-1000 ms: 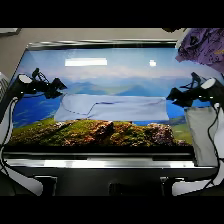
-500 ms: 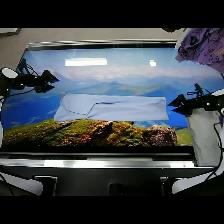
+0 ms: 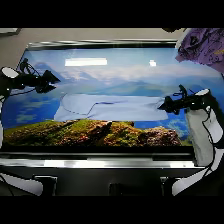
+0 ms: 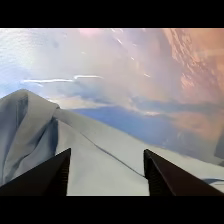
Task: Fold the clothes and pants, and hang the long-sleeved shirts on hangers.
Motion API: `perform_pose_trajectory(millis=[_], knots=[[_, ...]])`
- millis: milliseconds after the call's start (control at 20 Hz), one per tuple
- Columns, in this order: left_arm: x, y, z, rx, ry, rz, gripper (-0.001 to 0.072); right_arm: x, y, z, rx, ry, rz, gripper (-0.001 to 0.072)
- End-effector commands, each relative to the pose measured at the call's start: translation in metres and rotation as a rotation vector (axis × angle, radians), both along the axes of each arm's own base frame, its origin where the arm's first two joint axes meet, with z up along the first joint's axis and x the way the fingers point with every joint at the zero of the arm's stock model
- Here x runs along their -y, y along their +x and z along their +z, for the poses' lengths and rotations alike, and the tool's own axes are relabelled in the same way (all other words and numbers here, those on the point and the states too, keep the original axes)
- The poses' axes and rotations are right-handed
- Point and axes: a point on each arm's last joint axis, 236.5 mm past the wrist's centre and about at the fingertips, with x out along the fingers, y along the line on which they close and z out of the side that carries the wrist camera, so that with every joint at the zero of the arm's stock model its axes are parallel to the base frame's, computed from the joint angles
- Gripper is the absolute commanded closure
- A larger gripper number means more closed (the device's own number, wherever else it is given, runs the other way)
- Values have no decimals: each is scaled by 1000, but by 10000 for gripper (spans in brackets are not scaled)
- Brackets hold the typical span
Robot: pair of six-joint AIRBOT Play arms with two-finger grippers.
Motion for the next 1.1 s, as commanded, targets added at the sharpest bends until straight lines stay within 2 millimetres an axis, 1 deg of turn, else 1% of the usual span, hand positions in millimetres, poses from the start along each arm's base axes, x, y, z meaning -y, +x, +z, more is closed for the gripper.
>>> perform_pose_trajectory(millis=[0,50,100,200,300,500,600,700,800,950,1050], knots=[[20,-2,0,-1,-2,-38,613,-3,5,13,19,-31,-4,675],[34,-2,0,4,0,-62,690,7,6,24,10,-79,-20,675],[49,-3,-1,1,-1,-87,691,15,4,36,2,-120,-20,675],[91,-10,-10,-28,-20,-142,691,29,-5,67,-16,-200,-3,675],[142,-23,-23,-66,-37,-215,692,44,-14,96,-33,-280,-22,675],[256,-59,-54,-130,-86,-334,692,66,-20,152,39,-406,-109,676],[312,-79,-63,-146,-162,-374,692,66,-24,179,73,-420,-131,676],[361,-98,-69,-164,-232,-402,692,65,-26,204,105,-423,-149,676],[403,-115,-72,-178,-273,-457,692,62,-27,225,141,-419,-165,676],[453,-130,-75,-197,-313,-497,692,61,-31,248,170,-428,-159,676],[479,-138,-81,-221,-338,-500,692,59,-35,259,173,-429,-159,675]])
